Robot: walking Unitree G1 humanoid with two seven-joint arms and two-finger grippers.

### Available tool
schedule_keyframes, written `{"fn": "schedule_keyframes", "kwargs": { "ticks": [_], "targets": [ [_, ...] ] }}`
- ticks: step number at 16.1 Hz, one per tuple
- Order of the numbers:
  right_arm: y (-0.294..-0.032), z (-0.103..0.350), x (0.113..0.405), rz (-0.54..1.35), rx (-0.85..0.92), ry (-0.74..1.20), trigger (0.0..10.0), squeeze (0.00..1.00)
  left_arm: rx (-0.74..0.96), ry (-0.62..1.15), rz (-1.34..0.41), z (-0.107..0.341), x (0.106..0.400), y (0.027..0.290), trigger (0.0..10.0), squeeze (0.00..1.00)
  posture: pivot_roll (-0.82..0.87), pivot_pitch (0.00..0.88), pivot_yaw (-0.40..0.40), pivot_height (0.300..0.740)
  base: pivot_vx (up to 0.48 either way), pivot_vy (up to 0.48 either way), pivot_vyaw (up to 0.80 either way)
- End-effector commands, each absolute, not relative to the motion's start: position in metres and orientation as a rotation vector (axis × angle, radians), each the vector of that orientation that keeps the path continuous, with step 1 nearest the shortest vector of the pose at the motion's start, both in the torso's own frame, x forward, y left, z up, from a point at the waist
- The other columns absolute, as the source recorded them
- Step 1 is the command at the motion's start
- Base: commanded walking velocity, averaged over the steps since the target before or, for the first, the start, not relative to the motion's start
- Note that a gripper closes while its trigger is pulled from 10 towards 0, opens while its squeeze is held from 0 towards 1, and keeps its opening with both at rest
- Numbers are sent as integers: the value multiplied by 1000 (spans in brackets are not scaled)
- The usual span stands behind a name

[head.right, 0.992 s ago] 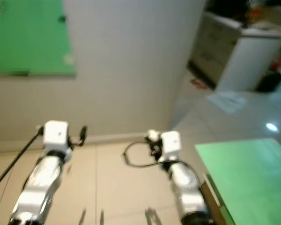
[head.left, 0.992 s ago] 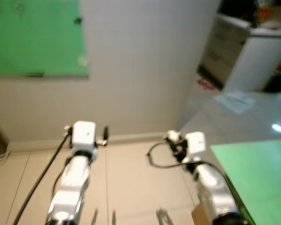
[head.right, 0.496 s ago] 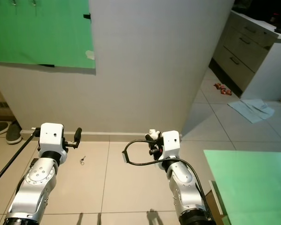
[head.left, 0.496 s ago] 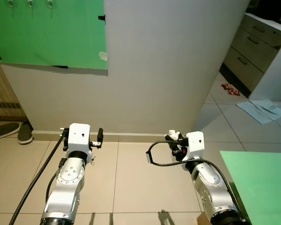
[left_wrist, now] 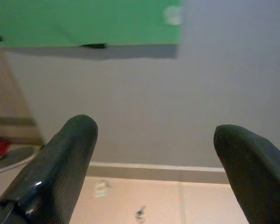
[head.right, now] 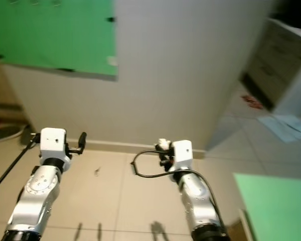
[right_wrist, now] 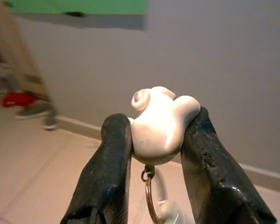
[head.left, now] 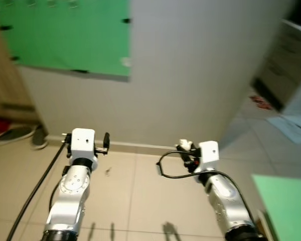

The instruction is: Hang keys on a hook

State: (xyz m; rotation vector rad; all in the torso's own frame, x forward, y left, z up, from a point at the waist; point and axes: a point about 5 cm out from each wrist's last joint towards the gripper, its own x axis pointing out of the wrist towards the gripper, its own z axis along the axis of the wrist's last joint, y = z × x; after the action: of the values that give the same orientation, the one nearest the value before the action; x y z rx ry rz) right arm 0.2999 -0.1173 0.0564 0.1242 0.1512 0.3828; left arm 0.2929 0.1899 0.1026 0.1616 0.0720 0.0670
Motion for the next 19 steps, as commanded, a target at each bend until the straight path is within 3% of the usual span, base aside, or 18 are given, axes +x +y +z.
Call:
{"fn": "schedule_keyframes", "kwargs": {
  "ticks": [1, 8, 14, 19],
  "targets": [
    [-122, 60, 301, 379, 128, 134, 0, 0, 165, 60, 49, 105, 294, 184, 10000, 0, 18, 0, -64, 740, 386, 285, 0],
    [-111, 80, 310, 432, 151, 70, 0, 0, 184, 86, 87, 108, 301, 193, 10000, 0, 27, 0, -66, 740, 344, 151, 0],
    [-90, 125, 331, 596, 258, 60, 0, 0, 305, -14, -160, 139, 330, 180, 10000, 0, 30, 0, -74, 740, 0, 0, 0],
    [-86, 147, 343, 674, 294, 98, 0, 0, 428, -81, -477, 151, 326, 155, 10000, 0, 33, 0, -88, 740, 0, 0, 0]
  ]
}}
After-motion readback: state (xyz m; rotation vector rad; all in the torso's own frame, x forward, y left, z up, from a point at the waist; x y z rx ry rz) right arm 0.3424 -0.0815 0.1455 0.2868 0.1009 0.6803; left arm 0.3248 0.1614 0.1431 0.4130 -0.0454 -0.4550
